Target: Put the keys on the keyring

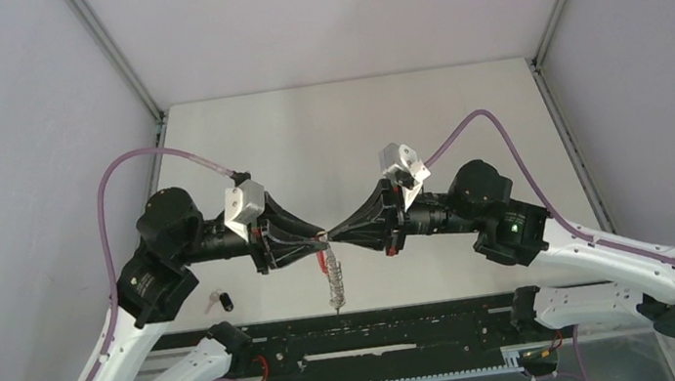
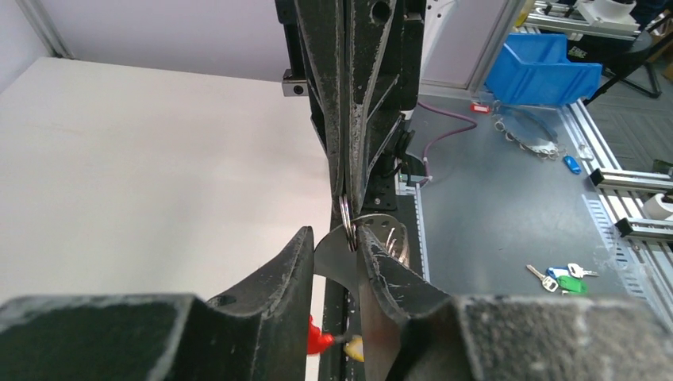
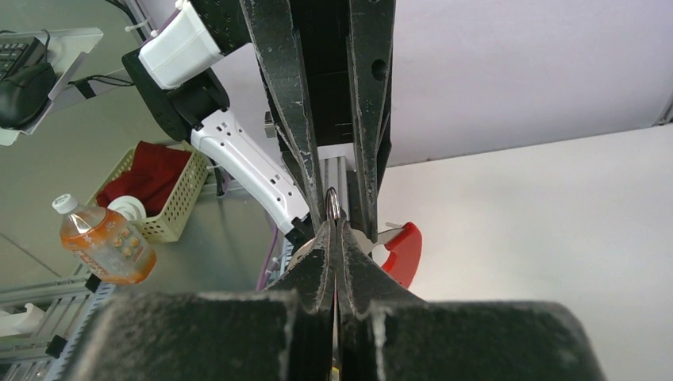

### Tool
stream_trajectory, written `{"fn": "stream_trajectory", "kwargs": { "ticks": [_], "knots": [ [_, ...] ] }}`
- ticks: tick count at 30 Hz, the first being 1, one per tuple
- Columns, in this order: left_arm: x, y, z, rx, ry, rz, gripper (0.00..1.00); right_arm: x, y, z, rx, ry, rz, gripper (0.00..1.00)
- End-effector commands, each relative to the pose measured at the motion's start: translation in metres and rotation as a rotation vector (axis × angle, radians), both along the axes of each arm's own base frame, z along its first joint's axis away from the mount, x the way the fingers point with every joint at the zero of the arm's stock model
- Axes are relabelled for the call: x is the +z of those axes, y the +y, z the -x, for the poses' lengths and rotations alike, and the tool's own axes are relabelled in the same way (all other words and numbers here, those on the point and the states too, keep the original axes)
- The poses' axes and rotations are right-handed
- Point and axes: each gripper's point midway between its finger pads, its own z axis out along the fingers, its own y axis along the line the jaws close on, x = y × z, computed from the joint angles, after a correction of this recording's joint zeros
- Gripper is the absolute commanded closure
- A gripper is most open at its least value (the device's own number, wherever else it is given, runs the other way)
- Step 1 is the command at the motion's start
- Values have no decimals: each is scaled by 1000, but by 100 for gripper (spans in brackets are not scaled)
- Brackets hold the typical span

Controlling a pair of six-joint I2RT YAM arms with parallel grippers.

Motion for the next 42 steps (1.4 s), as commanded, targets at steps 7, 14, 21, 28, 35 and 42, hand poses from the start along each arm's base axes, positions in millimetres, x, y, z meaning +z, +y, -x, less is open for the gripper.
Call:
{"fn": "stream_trajectory", "kwargs": {
  "ticks": [7, 14, 21, 28, 35, 42],
  "knots": [
    [14, -1, 5, -27, -1, 47, 80, 17, 0, 2, -25, -39, -57, 100],
    [5, 5, -16, 85, -64, -16, 100, 12, -8, 3, -16, -51, -21, 74],
    [-22, 12, -7, -7, -97, -201, 100, 6, -23, -5, 65, -150, 202, 41],
    [-18, 8, -4, -60, -135, -240, 100, -8, -16, -5, 151, -225, 321, 44],
    [-16, 6, 1, -93, -143, -239, 100, -6, -5, -4, 208, -250, 322, 52],
    [-20, 7, 1, -92, -148, -251, 100, -4, 6, -4, 234, -237, 314, 58]
  ]
}}
